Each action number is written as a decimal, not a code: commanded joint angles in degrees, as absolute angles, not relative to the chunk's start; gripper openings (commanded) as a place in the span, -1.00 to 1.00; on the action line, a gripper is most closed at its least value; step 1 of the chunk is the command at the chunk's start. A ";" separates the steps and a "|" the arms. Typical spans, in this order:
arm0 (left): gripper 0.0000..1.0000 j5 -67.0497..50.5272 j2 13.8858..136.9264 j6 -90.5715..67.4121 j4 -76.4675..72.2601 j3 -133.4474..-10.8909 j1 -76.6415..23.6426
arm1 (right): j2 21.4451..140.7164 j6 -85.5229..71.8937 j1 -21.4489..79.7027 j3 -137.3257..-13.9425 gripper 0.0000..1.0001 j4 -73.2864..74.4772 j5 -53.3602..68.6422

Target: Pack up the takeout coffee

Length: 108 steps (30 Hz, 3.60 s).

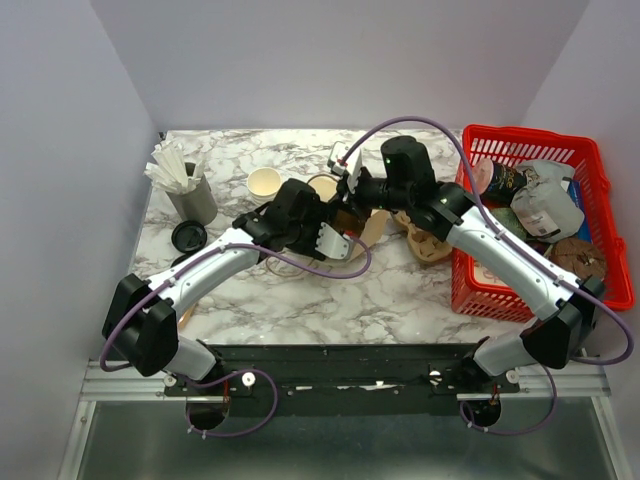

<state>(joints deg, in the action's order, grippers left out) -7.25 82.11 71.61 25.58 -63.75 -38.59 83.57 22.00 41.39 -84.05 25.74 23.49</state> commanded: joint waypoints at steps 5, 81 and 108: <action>-1.00 -5.27 81.74 72.06 21.80 -61.70 -38.06 | 83.67 23.64 41.13 -86.40 -0.99 26.01 29.88; -1.00 -11.87 82.87 64.34 38.59 -69.96 -37.35 | 96.15 0.09 30.67 -99.31 -0.75 37.44 51.94; -1.00 -11.95 92.11 66.71 32.78 -73.65 -35.25 | 102.83 7.91 21.62 -117.94 0.76 51.15 60.64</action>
